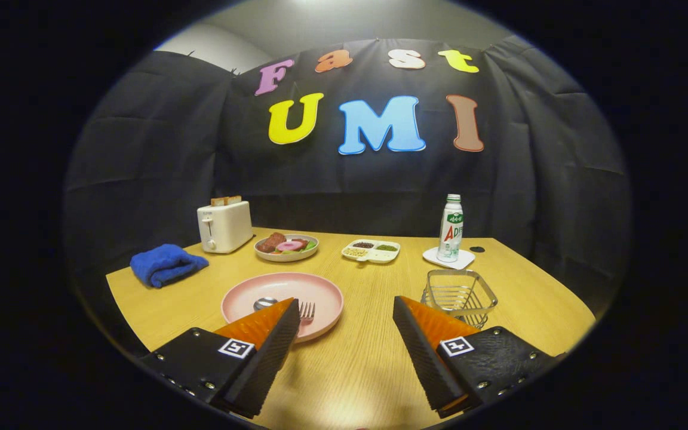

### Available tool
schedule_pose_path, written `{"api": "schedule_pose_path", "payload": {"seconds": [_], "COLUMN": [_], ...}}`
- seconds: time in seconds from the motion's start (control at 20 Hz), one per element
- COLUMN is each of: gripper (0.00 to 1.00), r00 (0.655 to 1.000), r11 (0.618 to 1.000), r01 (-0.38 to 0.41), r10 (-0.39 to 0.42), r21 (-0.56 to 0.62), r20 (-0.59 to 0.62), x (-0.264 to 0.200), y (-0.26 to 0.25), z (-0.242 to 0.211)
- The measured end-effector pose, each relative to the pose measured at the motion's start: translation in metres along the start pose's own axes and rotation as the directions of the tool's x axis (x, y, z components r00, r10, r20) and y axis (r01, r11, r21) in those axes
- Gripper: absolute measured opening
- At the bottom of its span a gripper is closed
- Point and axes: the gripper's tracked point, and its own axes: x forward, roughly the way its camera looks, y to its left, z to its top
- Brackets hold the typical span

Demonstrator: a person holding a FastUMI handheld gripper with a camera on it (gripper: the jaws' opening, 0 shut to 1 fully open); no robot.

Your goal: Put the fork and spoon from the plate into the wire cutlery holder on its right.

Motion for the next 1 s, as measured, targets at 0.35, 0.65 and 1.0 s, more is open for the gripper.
{"api": "schedule_pose_path", "payload": {"seconds": [0.35, 0.65, 1.0], "gripper": [0.82, 0.81, 0.81], "r00": [0.994, 0.993, 0.984], "r11": [0.997, 0.995, 0.987], "r01": [-0.073, -0.102, -0.162], "r10": [0.070, 0.102, 0.161], "r21": [-0.038, -0.003, 0.004], "r20": [-0.080, -0.059, -0.081], "x": [-0.004, -0.010, -0.019], "y": [0.025, 0.030, 0.052], "z": [-0.035, -0.024, -0.028]}}
